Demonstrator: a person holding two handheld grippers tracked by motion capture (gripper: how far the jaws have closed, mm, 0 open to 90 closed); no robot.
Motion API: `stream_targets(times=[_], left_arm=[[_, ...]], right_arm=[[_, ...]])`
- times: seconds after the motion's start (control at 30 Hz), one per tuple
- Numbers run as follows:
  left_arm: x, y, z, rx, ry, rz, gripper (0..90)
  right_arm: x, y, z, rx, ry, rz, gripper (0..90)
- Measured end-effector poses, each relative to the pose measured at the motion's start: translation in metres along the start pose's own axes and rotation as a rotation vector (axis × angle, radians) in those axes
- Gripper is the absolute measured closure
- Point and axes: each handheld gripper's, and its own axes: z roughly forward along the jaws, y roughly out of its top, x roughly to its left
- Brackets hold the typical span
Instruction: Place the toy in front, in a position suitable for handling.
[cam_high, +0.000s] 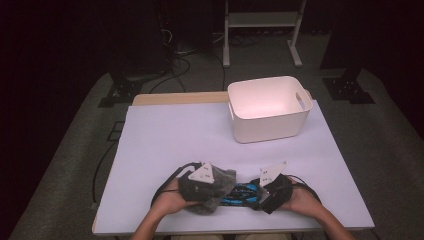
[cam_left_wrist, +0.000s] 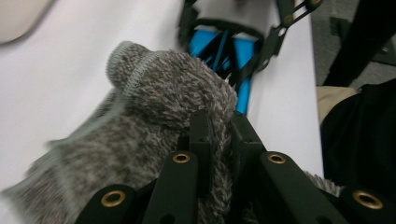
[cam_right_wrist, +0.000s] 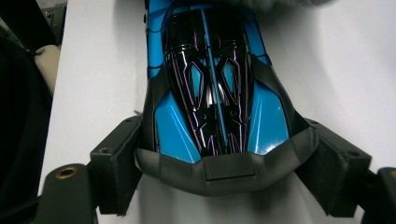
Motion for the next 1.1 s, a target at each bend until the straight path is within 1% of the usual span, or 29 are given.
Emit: stream_targets(times=[0.03, 0.07, 0.1, 0.17, 0.2, 0.23, 0.3, 0.33, 0.37, 0.4, 0.47, 0.5, 0.53, 0.57, 0.63, 0.73, 0.8, 0.83, 0.9, 0.93, 0.97, 1.0, 1.03, 1.1], left_arm=[[0.0, 0.002, 0.004, -0.003, -0.018, 0.005, 82.0], [0.0, 0.002, 0.004, -0.003, -0.018, 0.005, 82.0], [0.0, 0.004, 0.01, 0.018, -0.023, 0.014, 82.0], [0.0, 0.003, 0.012, 0.025, -0.025, 0.014, 82.0], [0.0, 0.0, 0.014, 0.028, -0.03, 0.01, 81.7], [0.001, -0.004, 0.012, 0.017, -0.038, -0.008, 81.6], [0.002, -0.009, 0.008, 0.029, -0.025, -0.009, 81.3], [0.002, -0.009, 0.008, 0.029, -0.025, -0.009, 81.3], [0.004, -0.016, 0.003, 0.023, -0.019, -0.031, 81.4], [0.005, -0.02, 0.0, 0.022, -0.015, -0.04, 81.4], [0.008, -0.026, -0.006, 0.052, 0.018, -0.043, 81.4], [0.01, -0.029, -0.008, 0.065, 0.027, -0.047, 81.4], [0.01, -0.029, -0.008, 0.065, 0.027, -0.047, 81.4], [0.012, -0.031, -0.01, 0.056, 0.026, -0.062, 81.4], [0.014, -0.034, -0.011, 0.052, 0.019, -0.073, 81.4], [0.013, -0.033, -0.009, 0.056, 0.02, -0.067, 81.4], [0.012, -0.028, -0.006, 0.043, 0.007, -0.063, 81.4], [0.012, -0.028, -0.006, 0.043, 0.007, -0.063, 81.4], [0.01, -0.021, -0.002, 0.028, -0.014, -0.052, 81.4], [0.007, -0.012, 0.004, 0.02, -0.042, -0.03, 81.4], [0.005, -0.007, 0.008, 0.025, -0.05, -0.015, 81.4], [0.004, -0.002, 0.012, 0.04, -0.055, 0.008, 81.4], [0.003, 0.001, 0.016, 0.05, -0.063, 0.02, 81.4], [0.003, 0.004, 0.017, 0.057, -0.071, 0.026, 81.4]], right_arm=[[0.0, 0.0, 0.0, -0.002, 0.001, -0.001, 21.2], [0.0, -0.001, 0.0, -0.004, 0.0, -0.002, 21.3], [-0.001, -0.001, 0.0, -0.006, -0.001, -0.012, 21.5], [-0.001, -0.001, 0.0, -0.006, -0.001, -0.013, 21.6], [0.0, -0.001, 0.0, -0.006, -0.001, -0.014, 21.8], [0.0, -0.001, 0.0, -0.003, -0.003, -0.016, 22.1], [0.0, 0.0, 0.0, 0.0, -0.005, -0.021, 22.2], [0.0, 0.0, 0.0, 0.0, -0.005, -0.021, 22.2], [0.0, 0.0, 0.0, 0.001, -0.006, -0.022, 22.3], [0.001, 0.0, 0.0, 0.002, -0.008, -0.024, 22.3], [0.001, 0.0, 0.001, 0.004, -0.008, -0.025, 22.4], [0.001, 0.0, 0.0, 0.004, -0.006, -0.026, 22.4], [0.001, 0.0, 0.0, 0.004, -0.006, -0.026, 22.4], [0.0, 0.0, 0.0, 0.001, -0.004, -0.026, 22.4], [0.0, 0.0, 0.0, 0.0, -0.004, -0.027, 22.4], [0.0, -0.001, 0.0, -0.001, -0.004, -0.026, 22.4], [0.0, -0.001, 0.0, -0.007, -0.004, -0.026, 22.5], [0.0, -0.001, 0.0, -0.006, -0.004, -0.028, 22.4], [0.0, -0.001, 0.0, -0.005, -0.004, -0.028, 22.4], [0.0, -0.001, 0.0, -0.004, -0.003, -0.027, 22.4], [0.0, -0.001, 0.001, -0.005, -0.003, -0.028, 22.4], [0.0, -0.001, 0.001, -0.005, -0.003, -0.028, 22.4], [0.0, -0.001, 0.001, -0.005, -0.003, -0.028, 22.5], [0.0, -0.002, 0.001, -0.01, -0.002, -0.026, 22.5]])
